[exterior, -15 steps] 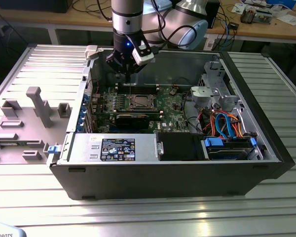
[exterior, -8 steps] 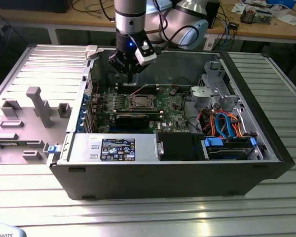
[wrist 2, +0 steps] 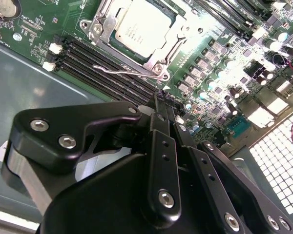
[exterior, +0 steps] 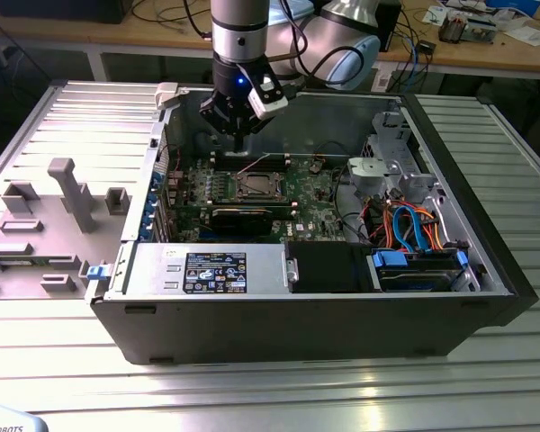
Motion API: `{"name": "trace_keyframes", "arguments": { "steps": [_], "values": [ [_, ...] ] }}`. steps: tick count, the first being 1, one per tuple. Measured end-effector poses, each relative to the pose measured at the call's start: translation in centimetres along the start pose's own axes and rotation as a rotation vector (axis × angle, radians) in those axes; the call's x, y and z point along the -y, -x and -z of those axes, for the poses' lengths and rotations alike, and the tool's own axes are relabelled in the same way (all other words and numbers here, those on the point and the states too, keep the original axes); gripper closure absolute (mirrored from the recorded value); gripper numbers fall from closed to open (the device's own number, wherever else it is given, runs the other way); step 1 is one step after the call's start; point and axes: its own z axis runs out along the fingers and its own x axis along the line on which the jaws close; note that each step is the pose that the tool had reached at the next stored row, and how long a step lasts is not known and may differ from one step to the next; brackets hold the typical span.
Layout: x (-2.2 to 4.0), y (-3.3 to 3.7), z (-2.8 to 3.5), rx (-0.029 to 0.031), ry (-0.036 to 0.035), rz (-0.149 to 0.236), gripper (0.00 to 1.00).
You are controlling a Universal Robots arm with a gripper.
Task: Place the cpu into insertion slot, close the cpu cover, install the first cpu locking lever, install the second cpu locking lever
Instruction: 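Install the first cpu locking lever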
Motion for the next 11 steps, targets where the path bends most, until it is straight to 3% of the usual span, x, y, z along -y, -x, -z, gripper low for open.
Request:
{"name": "trace_keyframes", "arguments": {
  "steps": [7,8,9,10,11],
  "values": [
    [0.00,0.02,-0.01,0.0001,0.0004,0.000,0.89],
    [0.02,0.03,-0.02,0.0002,0.0027,0.000,0.89],
    [0.07,0.09,-0.05,0.0011,0.0165,-0.002,0.89],
    [0.08,0.11,-0.07,0.0016,0.0234,-0.004,0.89],
    [0.08,0.13,-0.11,0.0018,0.0257,-0.005,0.89]
  ]
}}
